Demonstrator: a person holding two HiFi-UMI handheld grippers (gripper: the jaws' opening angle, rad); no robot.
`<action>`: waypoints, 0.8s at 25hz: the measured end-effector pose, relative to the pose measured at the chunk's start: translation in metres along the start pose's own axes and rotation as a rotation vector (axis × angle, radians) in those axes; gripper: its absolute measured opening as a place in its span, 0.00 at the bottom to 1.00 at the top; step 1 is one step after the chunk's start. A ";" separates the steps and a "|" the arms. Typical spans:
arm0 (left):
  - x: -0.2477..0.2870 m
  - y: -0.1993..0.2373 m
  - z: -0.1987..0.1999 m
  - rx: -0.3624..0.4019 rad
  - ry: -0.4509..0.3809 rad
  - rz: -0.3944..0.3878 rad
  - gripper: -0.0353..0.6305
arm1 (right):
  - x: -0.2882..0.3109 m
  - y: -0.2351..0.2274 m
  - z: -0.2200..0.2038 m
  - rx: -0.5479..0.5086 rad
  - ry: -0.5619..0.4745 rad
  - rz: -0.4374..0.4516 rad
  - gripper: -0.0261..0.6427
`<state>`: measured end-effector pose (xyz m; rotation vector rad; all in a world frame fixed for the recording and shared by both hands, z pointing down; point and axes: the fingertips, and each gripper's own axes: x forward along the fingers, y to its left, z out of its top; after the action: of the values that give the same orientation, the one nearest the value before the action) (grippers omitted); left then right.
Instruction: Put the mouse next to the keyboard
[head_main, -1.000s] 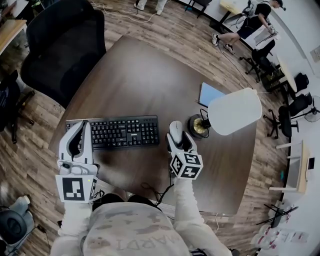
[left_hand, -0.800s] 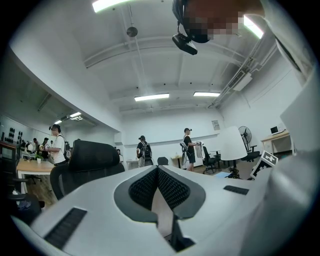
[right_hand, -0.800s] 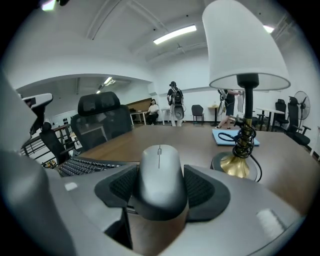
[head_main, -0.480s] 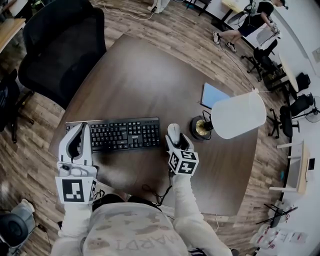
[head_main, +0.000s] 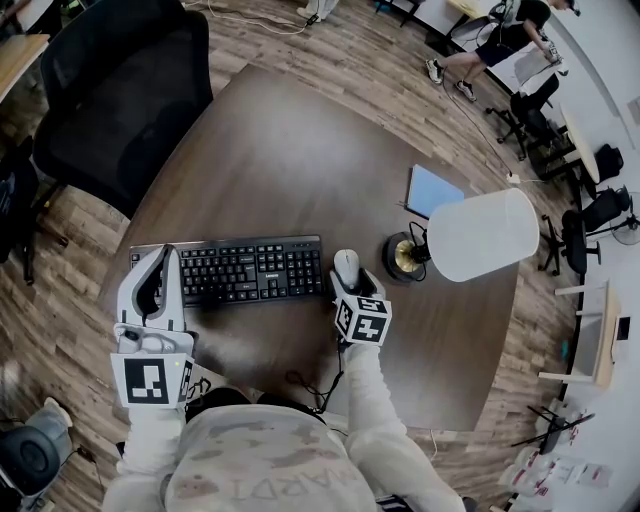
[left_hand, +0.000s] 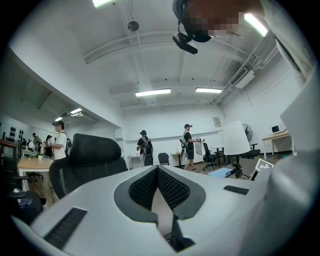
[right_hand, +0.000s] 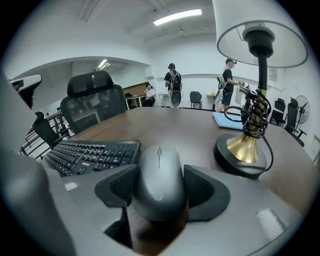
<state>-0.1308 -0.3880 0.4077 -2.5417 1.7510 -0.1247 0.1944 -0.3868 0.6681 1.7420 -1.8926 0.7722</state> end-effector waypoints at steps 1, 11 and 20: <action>0.000 0.000 0.000 0.000 0.002 0.000 0.06 | 0.001 -0.001 -0.002 -0.002 0.008 -0.006 0.50; -0.001 0.007 -0.005 0.005 0.009 0.015 0.06 | 0.013 -0.009 -0.016 -0.011 0.081 -0.042 0.50; -0.002 0.008 -0.006 0.002 0.010 0.022 0.06 | 0.016 -0.008 -0.018 0.005 0.099 -0.030 0.50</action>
<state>-0.1393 -0.3892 0.4129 -2.5244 1.7802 -0.1379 0.1999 -0.3869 0.6924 1.6989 -1.7975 0.8370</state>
